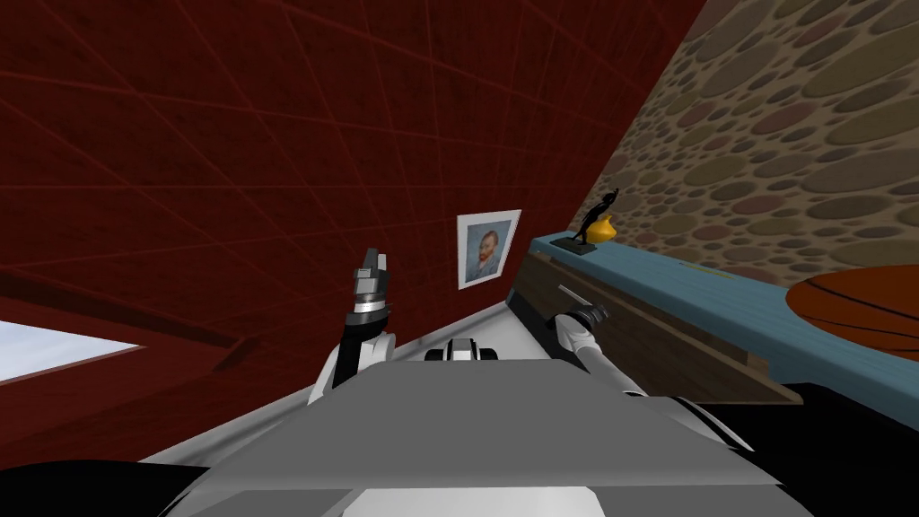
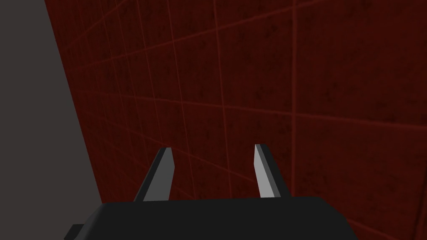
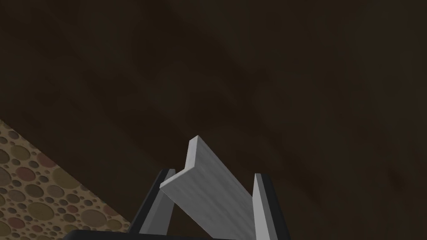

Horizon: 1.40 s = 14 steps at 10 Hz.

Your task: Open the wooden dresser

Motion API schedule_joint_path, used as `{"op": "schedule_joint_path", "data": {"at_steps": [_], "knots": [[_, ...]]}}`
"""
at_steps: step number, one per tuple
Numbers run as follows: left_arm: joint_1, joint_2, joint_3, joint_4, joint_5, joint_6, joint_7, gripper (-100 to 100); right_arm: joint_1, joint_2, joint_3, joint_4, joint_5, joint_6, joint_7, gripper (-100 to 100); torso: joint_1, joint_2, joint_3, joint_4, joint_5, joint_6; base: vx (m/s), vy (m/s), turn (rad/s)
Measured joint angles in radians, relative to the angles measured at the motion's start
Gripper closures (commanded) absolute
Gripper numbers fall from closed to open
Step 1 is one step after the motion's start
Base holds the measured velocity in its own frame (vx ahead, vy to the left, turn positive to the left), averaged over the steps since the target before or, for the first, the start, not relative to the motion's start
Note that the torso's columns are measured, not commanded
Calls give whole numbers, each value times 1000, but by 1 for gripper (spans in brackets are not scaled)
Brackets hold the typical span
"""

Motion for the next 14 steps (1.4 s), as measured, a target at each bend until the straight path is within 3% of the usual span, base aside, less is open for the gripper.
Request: {"op": "schedule_joint_path", "data": {"at_steps": [3,4,7,10,11,12,14], "knots": [[0,0,0,0,0,0,0,0,-1,5,2,-6,-4,-1,7,100,-2,1,1,0,-1,-4,-76,201,-8],[0,0,0,0,0,0,0,0,-2,10,3,-8,-5,0,11,-100,-4,1,1,0,-2,-5,-61,140,-27],[0,0,0,0,0,0,0,0,-36,-41,-13,11,-53,-45,49,-100,-3,3,1,2,2,0,-14,56,-34],[0,0,0,0,0,0,0,0,-53,-84,-37,-8,-115,-85,119,-100,5,9,4,5,8,0,-21,65,-32],[0,0,0,0,0,0,0,0,-74,-100,-38,16,-126,-102,126,-100,8,11,5,7,10,0,-16,28,-1],[0,0,0,0,0,0,0,0,-75,-100,-38,21,-127,-107,126,0,6,10,5,6,9,1,0,5,6],[0,0,0,0,0,0,0,0,-72,-95,-36,23,-128,-108,127,0,3,8,4,5,8,1,0,3,2]]}}
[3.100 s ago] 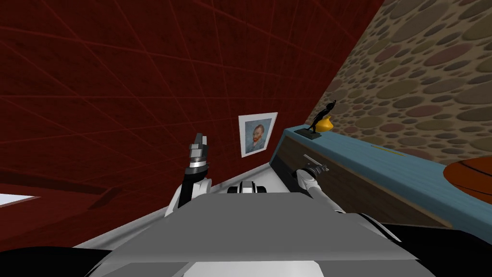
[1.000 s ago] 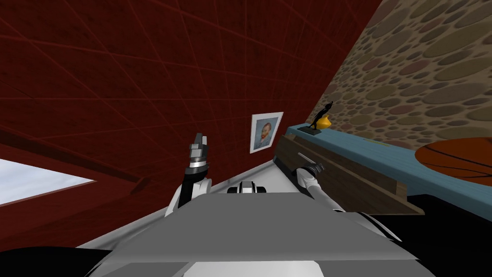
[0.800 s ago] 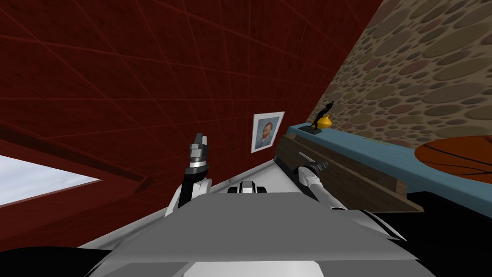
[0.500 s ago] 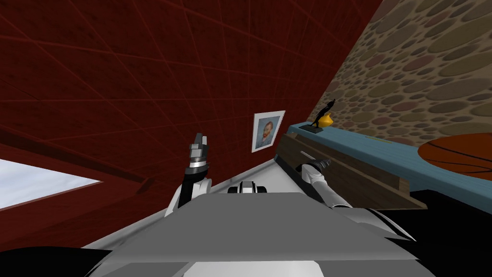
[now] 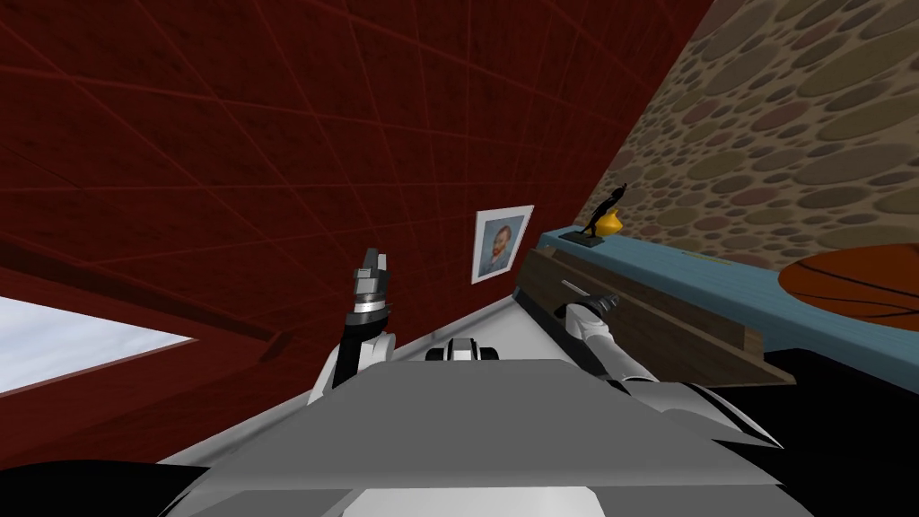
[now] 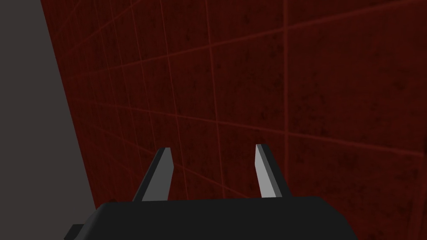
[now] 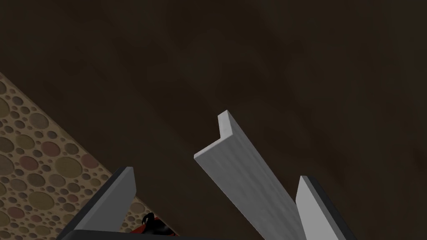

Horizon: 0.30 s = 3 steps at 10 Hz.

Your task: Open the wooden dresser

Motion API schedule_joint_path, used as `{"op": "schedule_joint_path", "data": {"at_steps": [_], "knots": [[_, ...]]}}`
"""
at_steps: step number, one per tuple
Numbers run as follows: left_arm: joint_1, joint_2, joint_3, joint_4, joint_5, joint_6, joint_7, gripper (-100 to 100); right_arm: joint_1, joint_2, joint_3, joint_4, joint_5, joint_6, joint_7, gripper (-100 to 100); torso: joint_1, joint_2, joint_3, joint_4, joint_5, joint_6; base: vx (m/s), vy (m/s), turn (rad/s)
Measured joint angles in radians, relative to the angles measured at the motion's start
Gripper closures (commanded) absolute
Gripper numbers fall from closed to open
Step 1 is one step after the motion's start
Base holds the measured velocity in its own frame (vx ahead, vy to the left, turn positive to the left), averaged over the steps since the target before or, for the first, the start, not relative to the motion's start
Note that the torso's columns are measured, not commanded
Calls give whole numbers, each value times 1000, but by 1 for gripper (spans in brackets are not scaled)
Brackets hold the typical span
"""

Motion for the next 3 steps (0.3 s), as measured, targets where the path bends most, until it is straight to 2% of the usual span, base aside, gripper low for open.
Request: {"op": "schedule_joint_path", "data": {"at_steps": [3], "knots": [[0,0,0,0,0,0,0,0,2,4,1,2,-1,-1,0,0,-1,-1,0,-1,-2,0,0,0,0]]}}
